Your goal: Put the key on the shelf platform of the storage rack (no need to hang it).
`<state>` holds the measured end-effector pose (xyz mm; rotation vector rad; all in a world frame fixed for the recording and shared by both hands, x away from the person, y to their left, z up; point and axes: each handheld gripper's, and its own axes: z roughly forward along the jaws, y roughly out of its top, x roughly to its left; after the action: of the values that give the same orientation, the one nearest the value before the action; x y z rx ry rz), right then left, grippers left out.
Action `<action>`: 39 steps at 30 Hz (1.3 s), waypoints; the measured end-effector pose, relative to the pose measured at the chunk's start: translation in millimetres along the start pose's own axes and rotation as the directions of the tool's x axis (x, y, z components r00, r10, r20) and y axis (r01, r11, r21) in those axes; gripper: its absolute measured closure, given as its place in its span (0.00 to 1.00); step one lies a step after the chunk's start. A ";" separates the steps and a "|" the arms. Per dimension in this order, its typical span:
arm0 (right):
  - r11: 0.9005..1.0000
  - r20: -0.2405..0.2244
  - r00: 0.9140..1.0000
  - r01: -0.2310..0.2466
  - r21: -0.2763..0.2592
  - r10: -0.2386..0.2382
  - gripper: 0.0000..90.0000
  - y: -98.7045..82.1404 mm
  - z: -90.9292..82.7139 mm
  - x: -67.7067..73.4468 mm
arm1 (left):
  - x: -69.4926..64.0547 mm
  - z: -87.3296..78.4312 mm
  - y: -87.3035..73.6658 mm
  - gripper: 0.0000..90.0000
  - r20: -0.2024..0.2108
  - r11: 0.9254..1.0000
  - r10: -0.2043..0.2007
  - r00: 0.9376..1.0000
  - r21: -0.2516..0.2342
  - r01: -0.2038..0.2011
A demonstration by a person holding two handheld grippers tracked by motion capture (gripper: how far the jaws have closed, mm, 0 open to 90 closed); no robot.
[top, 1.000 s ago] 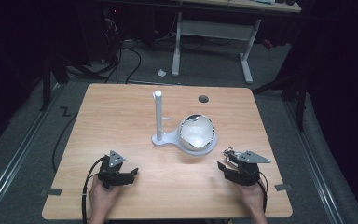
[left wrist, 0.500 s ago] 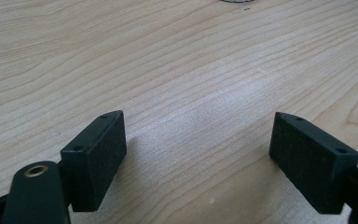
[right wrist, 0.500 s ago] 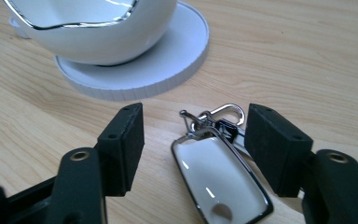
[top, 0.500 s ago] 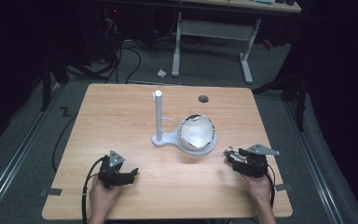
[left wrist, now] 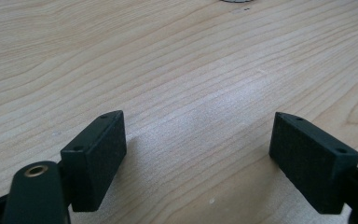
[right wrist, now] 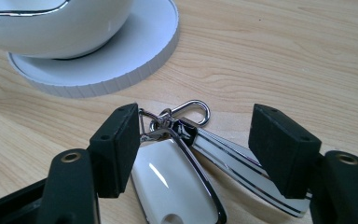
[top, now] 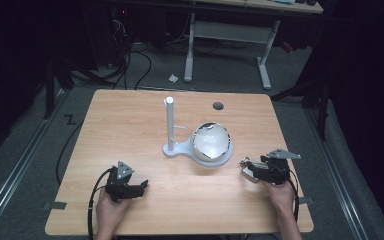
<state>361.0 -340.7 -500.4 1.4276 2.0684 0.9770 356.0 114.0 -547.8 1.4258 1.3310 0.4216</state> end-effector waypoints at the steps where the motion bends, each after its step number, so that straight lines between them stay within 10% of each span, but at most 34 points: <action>1: 1.000 -0.001 1.000 0.002 0.001 -0.002 0.38 -0.1 1.0 -1.0 | 0.0 0.0 0.0 0.21 0.000 1.000 0.000 1.000 0.000 0.000; 23: 0.996 -0.015 0.999 0.034 0.080 -0.033 0.39 -5.3 15.9 -5.1 | 0.0 0.0 -0.1 0.21 0.000 1.000 0.000 1.000 0.000 0.000; 39: 0.998 -0.107 0.994 -0.004 0.070 0.012 0.89 -15.1 9.5 -10.1 | 0.0 0.0 -0.1 0.21 0.000 1.000 0.000 1.000 0.000 0.000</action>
<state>361.9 -350.5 -518.4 1.4479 2.1956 1.0151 355.9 114.0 -547.8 1.4255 1.3310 0.4217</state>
